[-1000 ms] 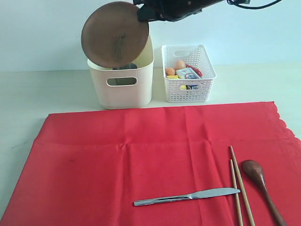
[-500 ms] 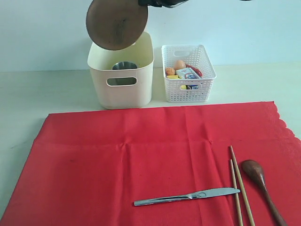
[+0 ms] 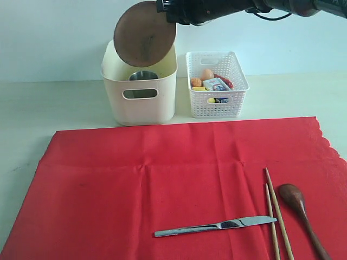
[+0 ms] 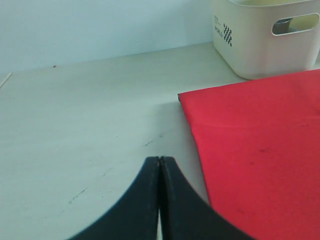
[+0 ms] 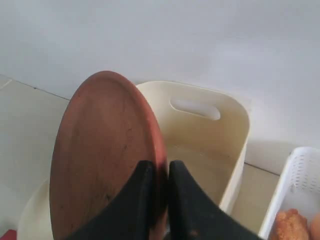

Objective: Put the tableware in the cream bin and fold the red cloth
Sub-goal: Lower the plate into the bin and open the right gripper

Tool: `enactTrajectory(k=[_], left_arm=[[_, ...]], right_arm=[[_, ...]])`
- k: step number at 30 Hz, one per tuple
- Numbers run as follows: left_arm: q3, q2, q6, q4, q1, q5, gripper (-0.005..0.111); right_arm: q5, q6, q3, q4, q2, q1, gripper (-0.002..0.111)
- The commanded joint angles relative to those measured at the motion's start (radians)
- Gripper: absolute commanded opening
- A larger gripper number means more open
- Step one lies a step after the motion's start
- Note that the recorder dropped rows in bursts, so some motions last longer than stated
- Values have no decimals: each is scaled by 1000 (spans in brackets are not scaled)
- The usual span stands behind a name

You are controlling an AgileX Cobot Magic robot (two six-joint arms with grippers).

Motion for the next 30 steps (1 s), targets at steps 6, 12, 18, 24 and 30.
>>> enactTrajectory(k=[6,12,18,24,30], left_arm=[[2,-7,4,-5,-4,-1,0],[2,-7,4,-5,-4,-1,0],[2,-7,4,-5,-4,-1,0],[2,-7,4,-5,-4,-1,0],[2,-7,4,-5,-4,-1,0]], right_arm=[[-76,4,-10,40,68,-6,0],[-87,4,-10,49,94,-6,0],[-87,4,-10,91,114,-6,9],[-87,3,-10,87,104,-6,41],[-55,3,-10,84,66,-6,65]])
